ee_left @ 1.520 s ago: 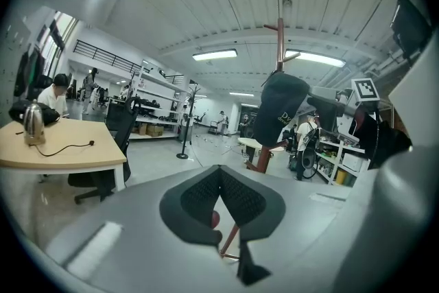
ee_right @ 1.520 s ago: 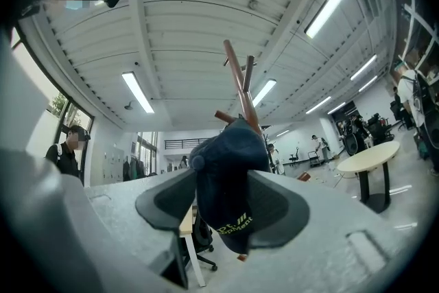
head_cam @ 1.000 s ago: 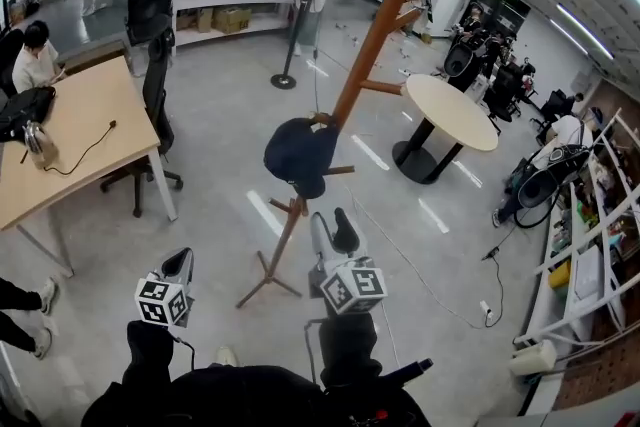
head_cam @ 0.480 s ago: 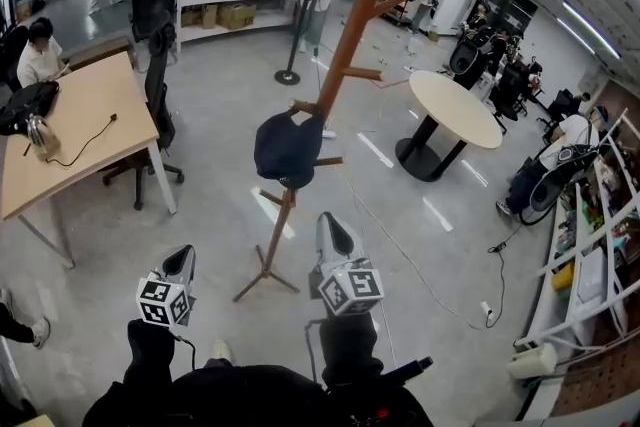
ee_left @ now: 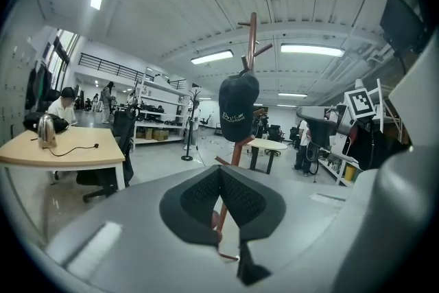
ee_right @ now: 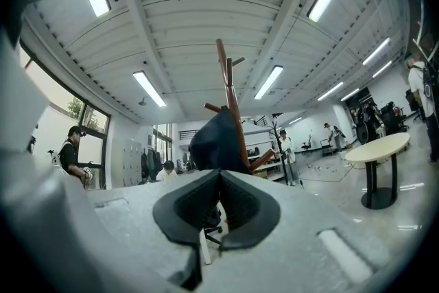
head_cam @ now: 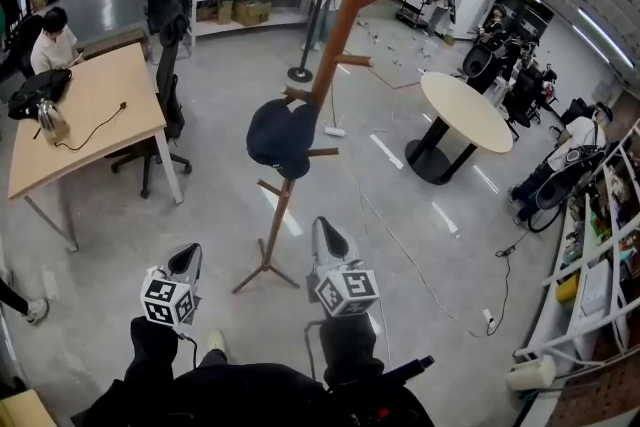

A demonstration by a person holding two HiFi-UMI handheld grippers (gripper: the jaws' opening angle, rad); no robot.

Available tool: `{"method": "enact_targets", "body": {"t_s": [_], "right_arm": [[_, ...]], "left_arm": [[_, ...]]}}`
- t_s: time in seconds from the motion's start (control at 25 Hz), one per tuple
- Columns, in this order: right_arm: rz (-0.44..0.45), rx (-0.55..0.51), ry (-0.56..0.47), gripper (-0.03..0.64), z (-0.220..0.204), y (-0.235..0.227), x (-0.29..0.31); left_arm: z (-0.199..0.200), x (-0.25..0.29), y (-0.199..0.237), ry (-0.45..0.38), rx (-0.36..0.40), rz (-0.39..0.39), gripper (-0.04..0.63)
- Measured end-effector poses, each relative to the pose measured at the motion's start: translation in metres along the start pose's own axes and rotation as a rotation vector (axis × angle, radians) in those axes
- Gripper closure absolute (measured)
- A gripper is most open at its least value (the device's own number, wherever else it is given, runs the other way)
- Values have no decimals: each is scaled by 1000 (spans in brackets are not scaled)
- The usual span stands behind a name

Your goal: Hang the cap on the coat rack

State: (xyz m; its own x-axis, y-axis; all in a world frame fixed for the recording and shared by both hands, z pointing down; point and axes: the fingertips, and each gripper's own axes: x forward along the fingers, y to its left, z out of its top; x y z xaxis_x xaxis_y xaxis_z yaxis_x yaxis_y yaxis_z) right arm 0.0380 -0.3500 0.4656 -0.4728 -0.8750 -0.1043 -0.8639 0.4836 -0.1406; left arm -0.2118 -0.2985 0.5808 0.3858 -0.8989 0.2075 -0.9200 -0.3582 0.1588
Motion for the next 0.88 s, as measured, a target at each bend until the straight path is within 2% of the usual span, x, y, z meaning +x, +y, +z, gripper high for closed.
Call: {"method": "enact_targets", "body": {"t_s": [0.88], "right_arm": [[122, 8, 80, 614, -32, 21, -60]], "left_arm": [[-10, -52, -60, -39, 3, 60, 594]]}}
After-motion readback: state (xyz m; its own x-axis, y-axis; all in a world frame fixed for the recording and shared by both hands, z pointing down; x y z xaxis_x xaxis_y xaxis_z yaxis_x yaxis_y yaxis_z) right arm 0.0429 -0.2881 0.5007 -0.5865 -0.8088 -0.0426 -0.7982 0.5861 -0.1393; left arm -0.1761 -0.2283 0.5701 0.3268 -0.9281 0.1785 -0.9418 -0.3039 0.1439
